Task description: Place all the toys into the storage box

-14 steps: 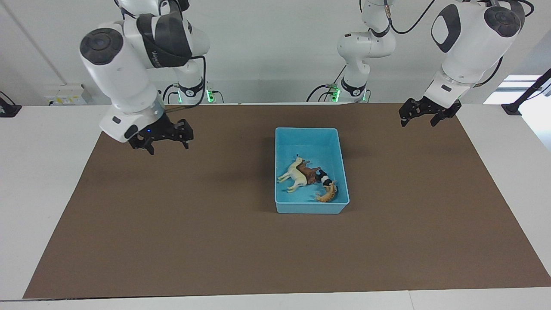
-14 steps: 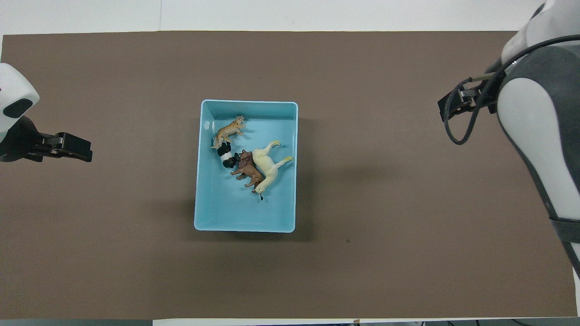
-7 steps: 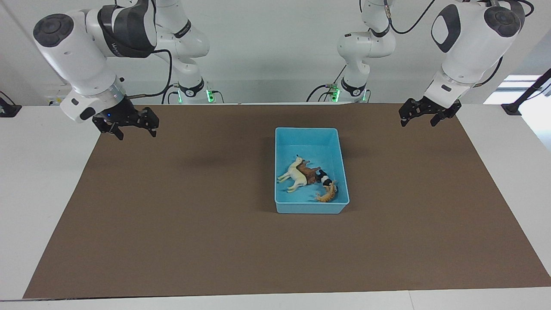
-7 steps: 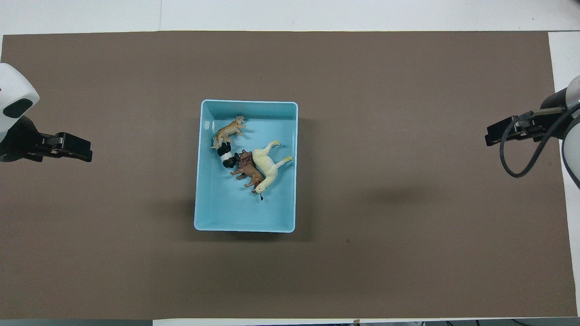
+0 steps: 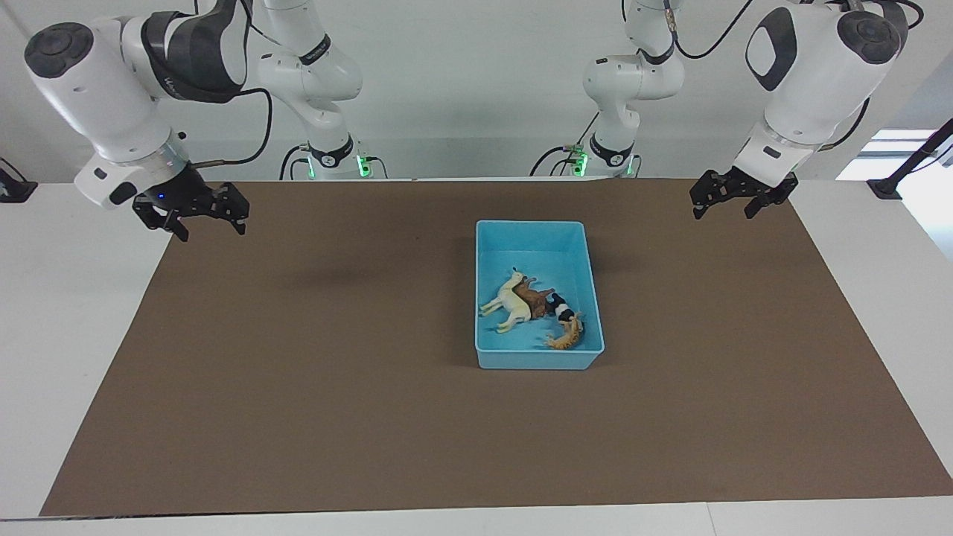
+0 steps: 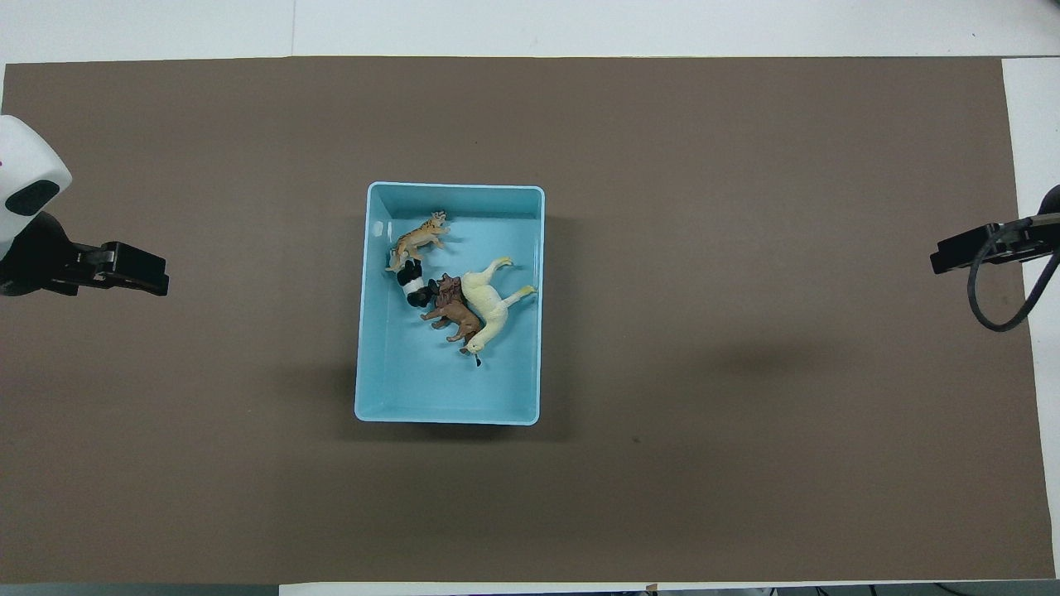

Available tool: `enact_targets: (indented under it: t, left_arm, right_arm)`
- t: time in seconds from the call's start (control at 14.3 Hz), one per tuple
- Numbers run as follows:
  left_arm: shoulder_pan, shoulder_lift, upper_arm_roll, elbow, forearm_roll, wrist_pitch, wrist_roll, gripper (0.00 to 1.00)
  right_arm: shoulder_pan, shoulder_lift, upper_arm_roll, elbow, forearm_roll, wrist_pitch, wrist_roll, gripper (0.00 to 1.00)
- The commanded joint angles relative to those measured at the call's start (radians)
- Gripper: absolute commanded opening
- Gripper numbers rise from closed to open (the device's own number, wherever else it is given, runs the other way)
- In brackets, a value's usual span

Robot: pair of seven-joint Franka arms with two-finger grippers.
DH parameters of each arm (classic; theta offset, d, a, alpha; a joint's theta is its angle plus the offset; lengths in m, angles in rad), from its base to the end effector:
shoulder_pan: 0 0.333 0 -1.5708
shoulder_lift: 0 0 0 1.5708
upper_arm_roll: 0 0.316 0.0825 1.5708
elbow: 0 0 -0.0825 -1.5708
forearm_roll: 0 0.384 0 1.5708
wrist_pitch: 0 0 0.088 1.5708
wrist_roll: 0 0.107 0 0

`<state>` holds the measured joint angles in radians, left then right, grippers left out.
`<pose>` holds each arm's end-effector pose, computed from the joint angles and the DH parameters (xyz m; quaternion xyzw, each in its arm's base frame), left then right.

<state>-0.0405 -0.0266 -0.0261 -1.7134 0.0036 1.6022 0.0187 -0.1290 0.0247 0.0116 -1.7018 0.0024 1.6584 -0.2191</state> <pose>0.5425 -0.0360 0.5745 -0.9982 0.0427 0.0422 0.0032 0.5591 -0.0658 0.5561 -0.9981 -0.0507 0.0333 0.0070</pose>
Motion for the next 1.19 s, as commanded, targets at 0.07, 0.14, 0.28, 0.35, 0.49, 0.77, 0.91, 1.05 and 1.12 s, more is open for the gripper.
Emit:
enact_targets:
  t: [0.07,0.14,0.28,0.35,0.49,0.77,0.91,1.05,1.12]
  left_arm:
    - [0.013,-0.021,-0.006,-0.022,-0.010,0.016,0.003,1.00]
    - [0.013,-0.021,-0.006,-0.022,-0.010,0.016,0.003,1.00]
    - [0.013,-0.021,-0.006,-0.022,-0.010,0.016,0.003,1.00]
    - [0.013,-0.021,-0.006,-0.022,-0.010,0.016,0.003,1.00]
    - [0.013,-0.021,-0.006,-0.022,-0.010,0.016,0.003,1.00]
    - [0.013,-0.021,-0.006,-0.022,-0.010,0.018,0.003,1.00]
    - [0.013,-0.021,-0.006,-0.022,-0.010,0.016,0.003,1.00]
    - [0.013,-0.021,-0.006,-0.022,-0.011,0.018,0.003,1.00]
    - [0.013,-0.021,-0.006,-0.022,-0.011,0.018,0.003,1.00]
  right_arm:
    - [-0.036,-0.025,0.016,-0.032,-0.012,0.008,0.067,1.00]
    - [-0.041,-0.023,0.016,-0.030,-0.012,0.009,0.087,1.00]
    - [-0.035,-0.019,0.016,-0.023,-0.012,0.024,0.093,1.00]
    - [-0.031,-0.013,0.018,-0.006,-0.012,0.027,0.098,1.00]
    - [-0.017,0.018,0.025,0.066,-0.010,0.008,0.106,1.00]
    - [0.032,0.024,0.030,0.093,0.002,-0.028,0.136,1.00]
    - [0.058,0.024,0.030,0.088,-0.001,-0.029,0.136,1.00]
    - [0.071,0.021,0.030,0.082,-0.001,-0.029,0.136,1.00]
    - [0.071,0.020,0.030,0.079,-0.001,-0.029,0.136,1.00]
